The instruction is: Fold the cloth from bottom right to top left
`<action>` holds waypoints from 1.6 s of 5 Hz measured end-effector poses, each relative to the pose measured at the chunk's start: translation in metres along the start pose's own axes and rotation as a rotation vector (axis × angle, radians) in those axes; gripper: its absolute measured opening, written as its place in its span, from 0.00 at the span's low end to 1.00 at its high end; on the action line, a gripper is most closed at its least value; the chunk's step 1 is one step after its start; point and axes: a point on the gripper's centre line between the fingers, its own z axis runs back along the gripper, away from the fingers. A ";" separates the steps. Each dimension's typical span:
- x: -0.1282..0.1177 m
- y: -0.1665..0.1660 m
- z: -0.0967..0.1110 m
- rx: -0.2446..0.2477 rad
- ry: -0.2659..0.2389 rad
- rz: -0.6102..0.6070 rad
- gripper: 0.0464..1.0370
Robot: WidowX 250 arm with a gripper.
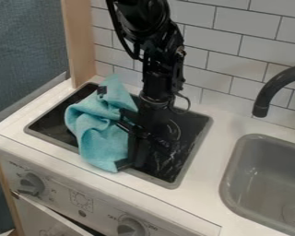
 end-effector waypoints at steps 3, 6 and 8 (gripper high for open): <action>-0.002 -0.009 0.023 -0.085 -0.052 -0.125 0.01; 0.010 0.023 0.065 -0.106 -0.142 -0.062 0.01; 0.025 0.072 0.080 -0.125 -0.170 0.021 0.01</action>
